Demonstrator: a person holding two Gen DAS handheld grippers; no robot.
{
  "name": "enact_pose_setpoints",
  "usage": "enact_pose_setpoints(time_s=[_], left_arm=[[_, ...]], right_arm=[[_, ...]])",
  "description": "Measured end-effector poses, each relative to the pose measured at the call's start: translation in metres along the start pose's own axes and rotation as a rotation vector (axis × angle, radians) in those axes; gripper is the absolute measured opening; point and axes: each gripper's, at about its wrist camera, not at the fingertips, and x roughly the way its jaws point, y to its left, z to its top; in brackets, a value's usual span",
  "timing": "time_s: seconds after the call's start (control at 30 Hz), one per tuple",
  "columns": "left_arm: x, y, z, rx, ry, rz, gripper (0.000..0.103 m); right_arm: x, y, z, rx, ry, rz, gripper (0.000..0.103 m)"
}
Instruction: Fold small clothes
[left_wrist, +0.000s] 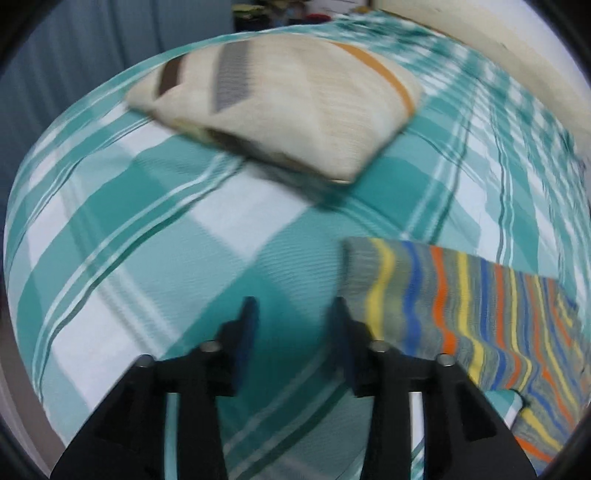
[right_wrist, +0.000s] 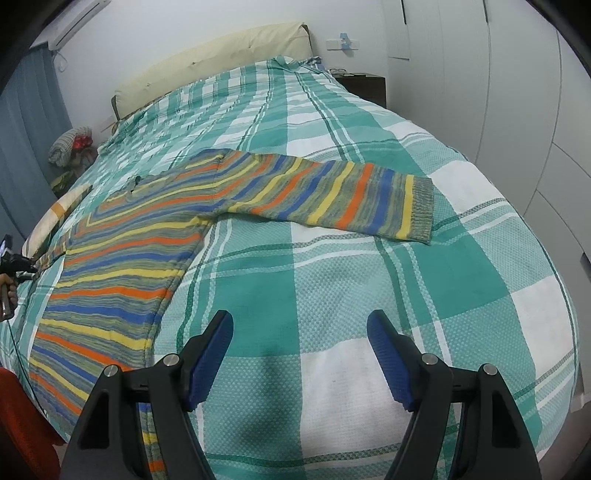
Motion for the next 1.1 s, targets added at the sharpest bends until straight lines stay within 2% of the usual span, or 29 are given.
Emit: enact_pose_setpoints(time_s=[0.07,0.1,0.2,0.27,0.3,0.4,0.43,0.47,0.53,0.6,0.7,0.8,0.93,1.03,1.07,1.1], left_arm=[[-0.012,0.011,-0.01,-0.003,0.004,-0.036,0.045],[-0.022,0.012,-0.021,0.028,0.009,-0.066,0.045],[-0.049,0.002,-0.063,0.159,0.049,-0.17,0.047],[-0.068,-0.012,-0.103,0.265,0.113,-0.271,0.047],[-0.079,-0.02,-0.128,0.326,0.15,-0.327,0.047],[-0.095,-0.037,-0.182,0.43,0.221,-0.397,0.047],[-0.096,-0.043,-0.199,0.455,0.244,-0.407,0.047],[-0.095,-0.048,-0.213,0.478,0.253,-0.395,0.047],[-0.096,-0.055,-0.229,0.521,0.218,-0.358,0.047],[-0.1,-0.058,-0.237,0.546,0.174,-0.334,0.048],[-0.104,-0.061,-0.239,0.569,0.188,-0.346,0.053],[-0.111,-0.062,-0.247,0.617,0.184,-0.354,0.052],[-0.113,-0.063,-0.256,0.657,0.177,-0.347,0.051],[-0.112,-0.061,-0.269,0.674,0.182,-0.345,0.051],[-0.112,-0.064,-0.27,0.682,0.189,-0.347,0.051],[-0.112,-0.058,-0.275,0.689,0.194,-0.351,0.051]], right_arm=[[-0.001,-0.003,0.0,0.012,-0.003,0.004,0.075],[-0.002,-0.004,0.0,0.019,-0.007,0.006,0.075],[-0.006,-0.006,-0.001,0.031,-0.015,0.026,0.075],[-0.008,-0.002,-0.002,0.026,0.005,0.077,0.075],[-0.009,0.002,-0.004,0.028,0.032,0.15,0.075],[-0.007,0.022,-0.017,0.068,0.162,0.405,0.074],[-0.003,0.028,-0.022,0.08,0.213,0.46,0.071],[0.002,0.035,-0.028,0.084,0.265,0.497,0.063],[0.013,0.049,-0.037,0.06,0.328,0.485,0.052],[0.025,0.054,-0.039,0.054,0.351,0.468,0.049],[0.048,0.061,-0.04,0.084,0.417,0.538,0.046],[0.052,0.074,-0.038,-0.001,0.426,0.529,0.006],[0.041,0.07,-0.035,-0.018,0.395,0.44,0.005],[0.043,0.078,-0.038,-0.03,0.4,0.413,0.006],[0.044,0.082,-0.04,-0.042,0.401,0.411,0.007],[0.043,0.085,-0.038,-0.04,0.399,0.412,0.013]])
